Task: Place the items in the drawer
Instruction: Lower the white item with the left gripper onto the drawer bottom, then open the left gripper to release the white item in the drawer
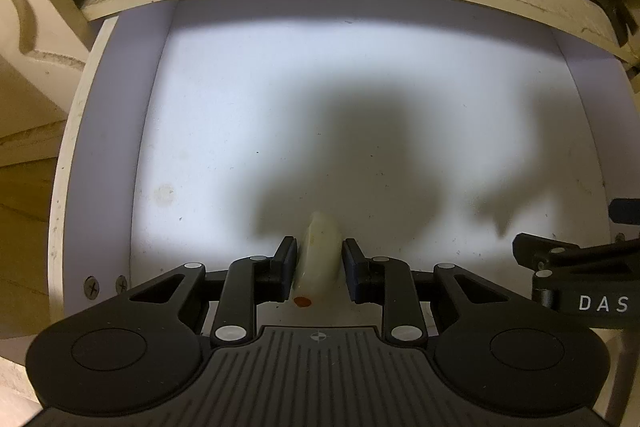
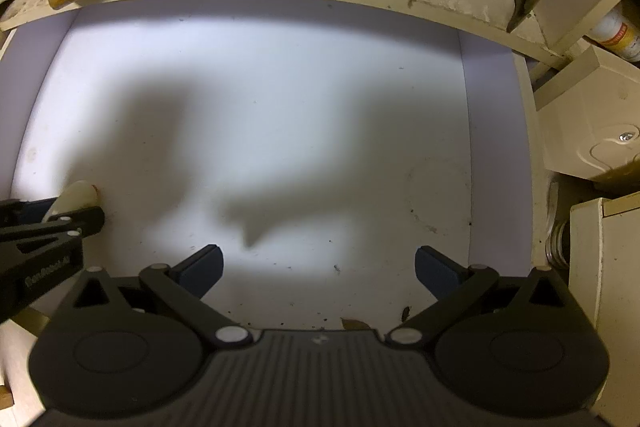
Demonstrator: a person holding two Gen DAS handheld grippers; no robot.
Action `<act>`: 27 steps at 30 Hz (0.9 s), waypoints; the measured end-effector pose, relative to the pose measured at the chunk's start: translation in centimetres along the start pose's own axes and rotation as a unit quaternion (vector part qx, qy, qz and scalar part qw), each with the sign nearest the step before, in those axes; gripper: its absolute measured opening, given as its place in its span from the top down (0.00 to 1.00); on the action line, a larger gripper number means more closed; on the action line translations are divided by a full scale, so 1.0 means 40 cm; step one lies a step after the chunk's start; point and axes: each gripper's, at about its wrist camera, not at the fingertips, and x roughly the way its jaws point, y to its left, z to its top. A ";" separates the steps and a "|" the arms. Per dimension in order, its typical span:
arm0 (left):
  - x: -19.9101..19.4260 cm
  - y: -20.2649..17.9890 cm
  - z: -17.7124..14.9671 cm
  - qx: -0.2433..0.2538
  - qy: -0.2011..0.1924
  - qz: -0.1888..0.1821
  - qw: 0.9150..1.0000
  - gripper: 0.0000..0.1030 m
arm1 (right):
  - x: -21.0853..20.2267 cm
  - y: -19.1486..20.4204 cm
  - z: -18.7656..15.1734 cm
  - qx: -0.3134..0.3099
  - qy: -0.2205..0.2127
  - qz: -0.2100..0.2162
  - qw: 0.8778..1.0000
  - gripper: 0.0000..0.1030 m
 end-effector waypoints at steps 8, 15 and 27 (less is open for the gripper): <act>-0.002 0.006 -0.006 -0.004 0.004 0.013 1.000 0.76 | -0.006 0.003 0.002 -0.001 -0.002 0.000 1.000 0.01; 0.000 0.005 0.001 -0.003 0.005 0.012 1.000 0.68 | -0.015 0.000 -0.002 -0.001 -0.003 -0.001 1.000 0.01; -0.014 0.005 0.006 -0.013 -0.006 0.026 1.000 0.38 | -0.015 -0.001 -0.002 0.000 -0.004 -0.003 1.000 0.01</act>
